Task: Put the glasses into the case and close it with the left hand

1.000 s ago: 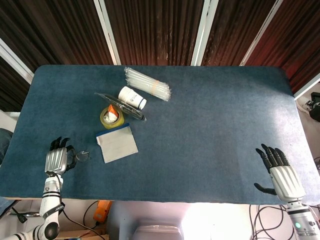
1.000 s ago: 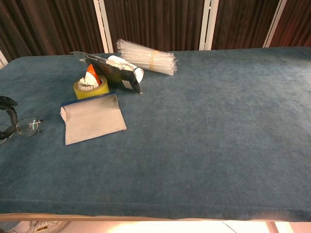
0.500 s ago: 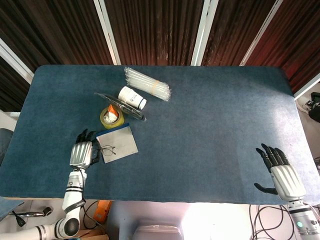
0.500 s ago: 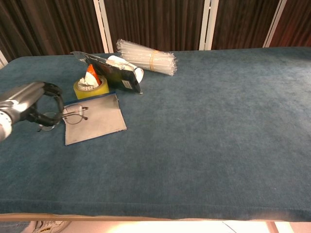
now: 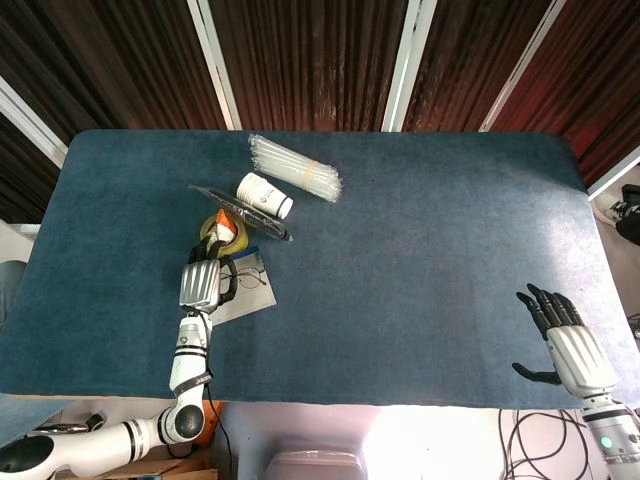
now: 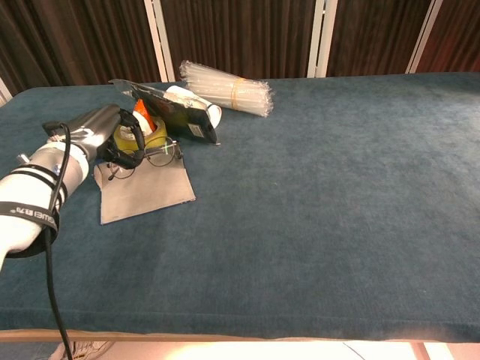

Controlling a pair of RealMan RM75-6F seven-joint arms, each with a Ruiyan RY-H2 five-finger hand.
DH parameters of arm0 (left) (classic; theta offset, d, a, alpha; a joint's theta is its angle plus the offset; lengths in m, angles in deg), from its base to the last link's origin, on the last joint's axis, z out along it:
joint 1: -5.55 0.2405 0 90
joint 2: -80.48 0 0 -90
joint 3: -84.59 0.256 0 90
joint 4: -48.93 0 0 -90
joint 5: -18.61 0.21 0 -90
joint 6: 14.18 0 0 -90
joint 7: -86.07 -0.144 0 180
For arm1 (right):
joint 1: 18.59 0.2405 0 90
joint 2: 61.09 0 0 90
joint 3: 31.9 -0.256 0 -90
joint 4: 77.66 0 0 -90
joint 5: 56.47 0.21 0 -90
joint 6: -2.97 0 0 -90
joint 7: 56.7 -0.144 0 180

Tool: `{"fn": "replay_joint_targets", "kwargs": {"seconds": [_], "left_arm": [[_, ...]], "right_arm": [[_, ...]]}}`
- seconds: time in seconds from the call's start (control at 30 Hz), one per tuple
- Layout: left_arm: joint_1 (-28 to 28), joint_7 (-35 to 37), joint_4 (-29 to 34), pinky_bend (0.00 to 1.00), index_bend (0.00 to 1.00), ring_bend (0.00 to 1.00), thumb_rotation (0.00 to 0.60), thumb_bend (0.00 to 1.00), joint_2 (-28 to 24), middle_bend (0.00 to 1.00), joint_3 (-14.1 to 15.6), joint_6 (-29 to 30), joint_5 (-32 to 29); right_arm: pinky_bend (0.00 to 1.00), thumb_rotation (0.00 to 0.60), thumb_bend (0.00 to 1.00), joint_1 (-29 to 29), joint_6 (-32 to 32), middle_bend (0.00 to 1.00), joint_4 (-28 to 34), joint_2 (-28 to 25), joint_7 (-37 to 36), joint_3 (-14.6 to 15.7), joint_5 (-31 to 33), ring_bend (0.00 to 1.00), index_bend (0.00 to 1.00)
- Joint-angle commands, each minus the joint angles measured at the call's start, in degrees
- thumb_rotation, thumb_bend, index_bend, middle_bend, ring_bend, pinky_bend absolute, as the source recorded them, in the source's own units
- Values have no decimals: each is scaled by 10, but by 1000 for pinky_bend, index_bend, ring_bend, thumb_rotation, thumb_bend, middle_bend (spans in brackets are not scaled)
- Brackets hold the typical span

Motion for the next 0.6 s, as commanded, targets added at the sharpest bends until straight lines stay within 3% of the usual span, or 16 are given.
{"fn": "replay_joint_targets", "kwargs": {"seconds": [0.03, 0.6], "left_arm": [[-15, 2, -39, 127, 679, 40, 600, 438, 15, 169, -10, -19, -23], [-27, 25, -143, 127, 674, 49, 600, 430, 38, 175, -3, -34, -38]], "right_arm": [[0, 600, 268, 0, -1, 0, 0, -1, -1, 0, 1, 0, 0], [0, 600, 268, -3, 7, 0, 7, -7, -11, 3, -4, 0, 0]]}}
